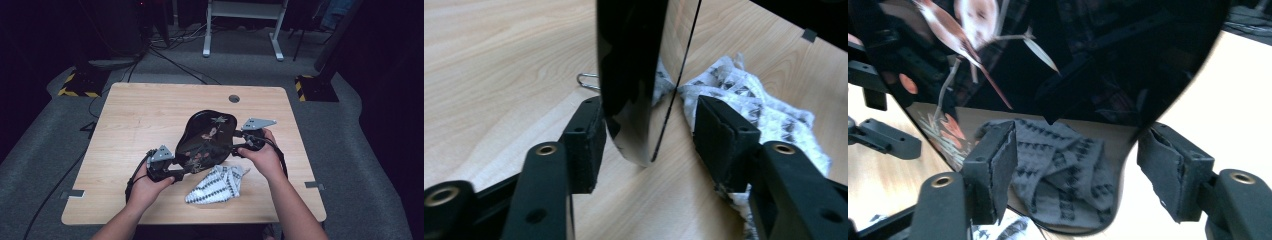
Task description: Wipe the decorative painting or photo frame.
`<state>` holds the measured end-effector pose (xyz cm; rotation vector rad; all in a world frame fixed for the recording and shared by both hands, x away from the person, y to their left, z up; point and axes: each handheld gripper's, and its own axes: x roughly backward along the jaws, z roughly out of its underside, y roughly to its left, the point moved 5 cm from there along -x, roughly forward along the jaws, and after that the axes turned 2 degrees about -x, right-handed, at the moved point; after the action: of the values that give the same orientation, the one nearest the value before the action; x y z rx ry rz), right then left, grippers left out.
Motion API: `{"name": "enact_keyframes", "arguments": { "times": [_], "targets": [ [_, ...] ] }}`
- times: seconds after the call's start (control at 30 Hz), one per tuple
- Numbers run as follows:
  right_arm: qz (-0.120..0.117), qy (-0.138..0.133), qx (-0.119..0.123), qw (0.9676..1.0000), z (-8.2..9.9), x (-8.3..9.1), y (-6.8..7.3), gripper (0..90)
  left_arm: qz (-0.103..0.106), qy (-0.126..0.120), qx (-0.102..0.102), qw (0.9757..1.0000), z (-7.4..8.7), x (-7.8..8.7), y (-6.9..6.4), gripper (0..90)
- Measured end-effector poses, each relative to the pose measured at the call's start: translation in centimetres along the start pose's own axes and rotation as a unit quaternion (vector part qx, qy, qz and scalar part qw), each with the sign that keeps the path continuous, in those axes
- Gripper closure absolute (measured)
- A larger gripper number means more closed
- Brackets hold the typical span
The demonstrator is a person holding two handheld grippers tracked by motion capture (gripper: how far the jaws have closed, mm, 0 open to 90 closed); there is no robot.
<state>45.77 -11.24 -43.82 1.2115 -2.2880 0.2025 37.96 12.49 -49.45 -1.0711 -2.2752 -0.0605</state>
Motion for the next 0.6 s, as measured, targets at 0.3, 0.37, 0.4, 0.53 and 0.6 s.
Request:
{"name": "enact_keyframes", "arguments": {
  "times": [0.3, 0.37, 0.4, 0.53, 0.6],
  "targets": [
    [-0.008, -0.001, 0.007, 0.9999, -0.40, -0.30, -0.30, 31.1, -0.012, -0.022, 0.005, 0.9997, -0.39, 0.45, 0.31, 66.0],
    [-0.010, 0.004, 0.008, 0.9999, -0.45, -0.44, -0.46, 31.2, -0.012, -0.024, 0.004, 0.9996, -0.46, 0.42, 0.29, 66.6],
    [-0.010, 0.005, 0.008, 0.9999, -0.47, -0.49, -0.47, 31.2, -0.010, -0.028, 0.006, 0.9996, -0.54, 0.42, 0.24, 66.6],
    [-0.012, 0.009, 0.001, 0.9999, -0.49, -0.68, -0.33, 32.9, -0.009, -0.028, 0.007, 0.9995, -0.64, 0.37, 0.15, 68.1],
    [-0.004, 0.010, 0.007, 0.9999, -0.51, -0.63, -0.33, 38.0, -0.005, -0.026, 0.008, 0.9996, -0.65, 0.39, 0.20, 68.2]
  ]
}}
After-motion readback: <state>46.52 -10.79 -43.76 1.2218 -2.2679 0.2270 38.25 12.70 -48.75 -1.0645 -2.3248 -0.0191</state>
